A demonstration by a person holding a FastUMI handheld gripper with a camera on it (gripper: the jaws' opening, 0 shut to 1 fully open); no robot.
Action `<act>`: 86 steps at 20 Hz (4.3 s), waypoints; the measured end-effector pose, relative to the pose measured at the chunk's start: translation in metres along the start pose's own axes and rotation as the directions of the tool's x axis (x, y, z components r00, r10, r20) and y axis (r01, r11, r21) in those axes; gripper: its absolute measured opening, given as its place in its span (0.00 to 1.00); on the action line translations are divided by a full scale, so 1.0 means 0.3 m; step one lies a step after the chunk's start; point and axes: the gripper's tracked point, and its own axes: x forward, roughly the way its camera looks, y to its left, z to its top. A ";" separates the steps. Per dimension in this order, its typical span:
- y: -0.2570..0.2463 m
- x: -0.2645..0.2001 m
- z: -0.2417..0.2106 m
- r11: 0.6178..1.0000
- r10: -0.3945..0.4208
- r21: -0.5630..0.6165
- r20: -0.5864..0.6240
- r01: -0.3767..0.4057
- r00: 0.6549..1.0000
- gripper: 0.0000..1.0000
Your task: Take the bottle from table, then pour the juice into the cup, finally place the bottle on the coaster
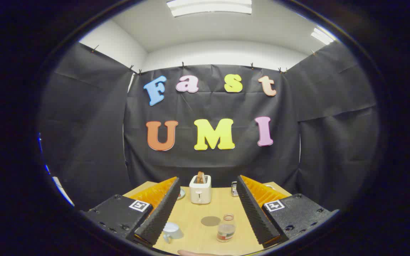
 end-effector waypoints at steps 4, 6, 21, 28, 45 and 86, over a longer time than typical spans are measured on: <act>-0.017 0.012 -0.016 1.000 -0.008 0.008 -0.008 0.008 1.000 1.00; -0.023 0.017 -0.030 1.000 -0.013 0.003 -0.019 0.013 1.000 1.00; -0.052 0.050 -0.098 0.999 -0.041 -0.023 -0.009 0.041 0.999 1.00; -0.101 0.065 -0.194 0.997 -0.060 -0.045 0.007 0.060 0.998 1.00; -0.182 0.167 -0.570 0.999 -0.044 -0.010 -0.036 0.043 0.998 1.00; -0.278 0.312 -0.827 0.946 -0.125 -0.317 -0.154 0.071 0.980 0.82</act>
